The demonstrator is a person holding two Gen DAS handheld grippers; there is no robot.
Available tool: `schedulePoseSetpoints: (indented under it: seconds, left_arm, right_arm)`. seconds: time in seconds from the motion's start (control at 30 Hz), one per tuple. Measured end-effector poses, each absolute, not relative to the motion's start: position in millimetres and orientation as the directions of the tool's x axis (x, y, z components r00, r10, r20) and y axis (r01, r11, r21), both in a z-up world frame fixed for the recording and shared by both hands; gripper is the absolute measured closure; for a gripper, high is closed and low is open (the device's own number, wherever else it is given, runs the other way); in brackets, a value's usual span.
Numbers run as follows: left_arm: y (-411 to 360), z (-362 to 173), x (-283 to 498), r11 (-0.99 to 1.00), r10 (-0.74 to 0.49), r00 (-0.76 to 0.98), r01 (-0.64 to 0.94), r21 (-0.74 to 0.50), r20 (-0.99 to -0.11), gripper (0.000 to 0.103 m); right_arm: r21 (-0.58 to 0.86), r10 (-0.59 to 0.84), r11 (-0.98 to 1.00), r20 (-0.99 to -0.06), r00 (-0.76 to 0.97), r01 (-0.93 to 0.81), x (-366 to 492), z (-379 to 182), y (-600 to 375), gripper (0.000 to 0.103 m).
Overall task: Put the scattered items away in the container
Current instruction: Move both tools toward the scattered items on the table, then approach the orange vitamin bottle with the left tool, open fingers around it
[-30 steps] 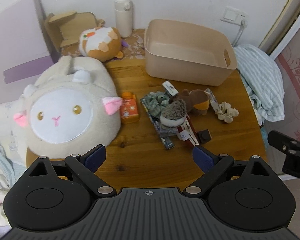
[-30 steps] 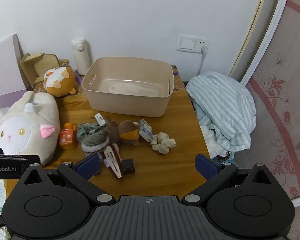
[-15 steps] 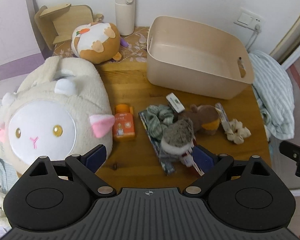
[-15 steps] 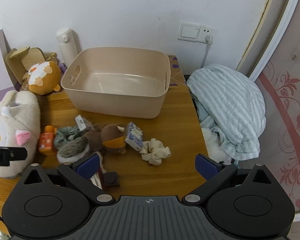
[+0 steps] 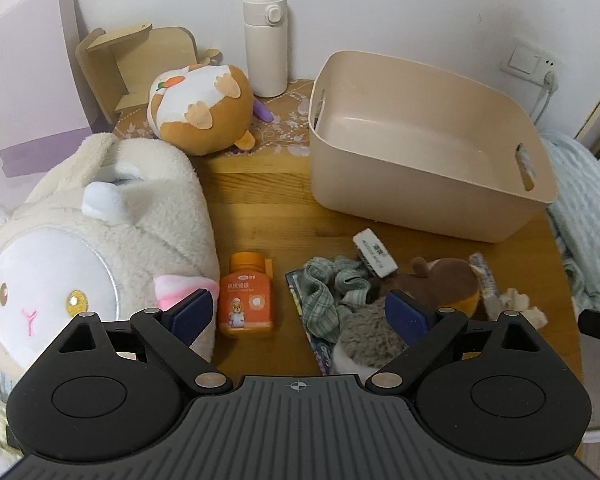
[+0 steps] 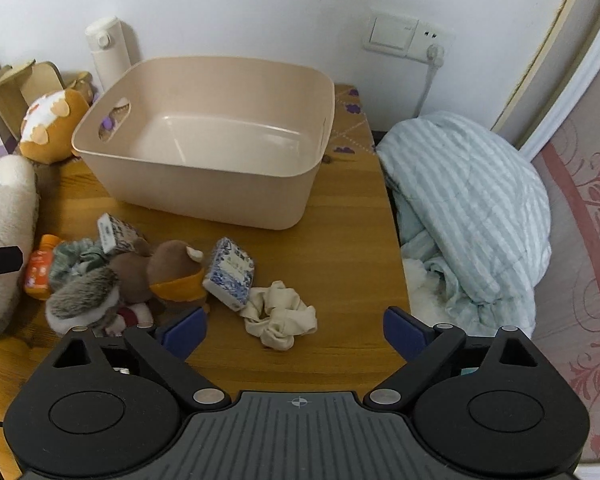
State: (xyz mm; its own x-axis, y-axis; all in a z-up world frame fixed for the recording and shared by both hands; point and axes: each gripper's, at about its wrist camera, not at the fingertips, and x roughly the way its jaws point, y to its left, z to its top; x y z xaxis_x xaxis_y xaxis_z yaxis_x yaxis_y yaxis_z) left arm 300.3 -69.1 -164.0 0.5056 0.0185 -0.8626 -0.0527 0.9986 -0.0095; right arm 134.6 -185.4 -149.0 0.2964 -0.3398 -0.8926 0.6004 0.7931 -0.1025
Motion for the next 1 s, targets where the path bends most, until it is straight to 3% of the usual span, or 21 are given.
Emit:
schedulePoseSetpoints:
  seconds: [0.47, 0.77, 0.9, 1.0]
  left_arm:
    - [-65.0, -196.7, 334.0, 0.994, 0.109, 0.533, -0.075, 0.082, -0.839, 0.010]
    - [-67.6, -230.3, 355.1, 0.988, 0.152, 0.492, -0.048, 0.148, -0.857, 0.018]
    - [-60.8, -237.5, 361.7, 0.986, 0.164, 0.470, -0.049, 0.160, -0.867, 0.029]
    - [-60.1, -238.9, 362.1, 0.985, 0.168, 0.461, -0.041, 0.167, -0.871, 0.030]
  right_arm:
    - [-0.092, -0.282, 0.810, -0.927, 0.246, 0.579, 161.8, -192.1, -199.6, 0.006]
    - [-0.096, -0.273, 0.803, -0.937, 0.219, 0.588, 170.6, -203.5, -211.6, 0.006]
    - [-0.096, -0.266, 0.799, -0.942, 0.205, 0.593, 173.1, -209.2, -214.5, 0.006]
    - [-0.096, -0.261, 0.800, -0.945, 0.199, 0.593, 175.2, -213.8, -215.5, 0.006]
